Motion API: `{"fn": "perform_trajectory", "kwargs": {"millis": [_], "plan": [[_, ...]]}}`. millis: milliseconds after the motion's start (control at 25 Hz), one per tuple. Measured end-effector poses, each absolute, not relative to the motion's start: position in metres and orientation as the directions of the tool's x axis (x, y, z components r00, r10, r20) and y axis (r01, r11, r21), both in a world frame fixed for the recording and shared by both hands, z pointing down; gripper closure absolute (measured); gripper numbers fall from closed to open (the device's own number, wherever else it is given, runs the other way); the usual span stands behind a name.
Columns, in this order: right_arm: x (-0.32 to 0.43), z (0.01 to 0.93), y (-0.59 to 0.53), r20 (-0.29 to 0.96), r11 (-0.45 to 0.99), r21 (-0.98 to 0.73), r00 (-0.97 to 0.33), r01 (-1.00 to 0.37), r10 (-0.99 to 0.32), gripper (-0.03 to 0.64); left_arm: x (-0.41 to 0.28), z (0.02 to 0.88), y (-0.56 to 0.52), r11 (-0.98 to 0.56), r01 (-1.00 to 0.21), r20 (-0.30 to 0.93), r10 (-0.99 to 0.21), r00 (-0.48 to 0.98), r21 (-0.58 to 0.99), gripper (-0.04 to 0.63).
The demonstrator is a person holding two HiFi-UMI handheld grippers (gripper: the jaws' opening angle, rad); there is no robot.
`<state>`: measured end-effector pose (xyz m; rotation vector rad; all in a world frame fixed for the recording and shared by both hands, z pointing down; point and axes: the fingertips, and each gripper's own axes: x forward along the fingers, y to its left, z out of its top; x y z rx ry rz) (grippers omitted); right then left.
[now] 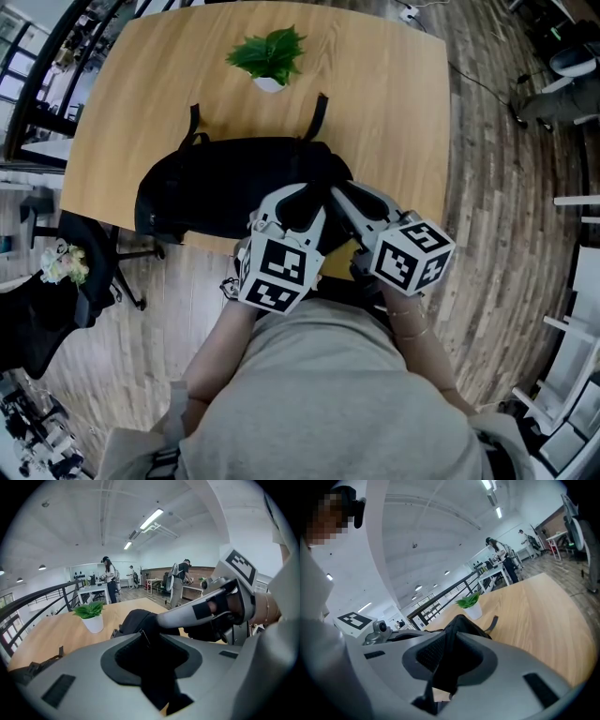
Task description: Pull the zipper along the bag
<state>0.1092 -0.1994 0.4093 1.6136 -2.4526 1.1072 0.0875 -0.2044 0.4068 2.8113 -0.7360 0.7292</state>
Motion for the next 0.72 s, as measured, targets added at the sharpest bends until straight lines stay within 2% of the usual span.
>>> {"fn": "perform_trajectory", "kwargs": {"millis": [200,720], "plan": [[0.1093,0.4087,-0.1996,0.368,0.225,-0.546,-0.471,-0.807,-0.801,0.537,0.0887,0.4117,-0.2070,-0.866,-0.500,0.498,-0.425,0.756,0.020,0.483],[0.1109,0.4102,-0.1985,0.366,0.243,-0.545,-0.488,-0.803,-0.793,0.535,0.0844,0.4109,-0.2089,-0.859,-0.476,0.456,-0.353,0.817,0.188,0.494]]}}
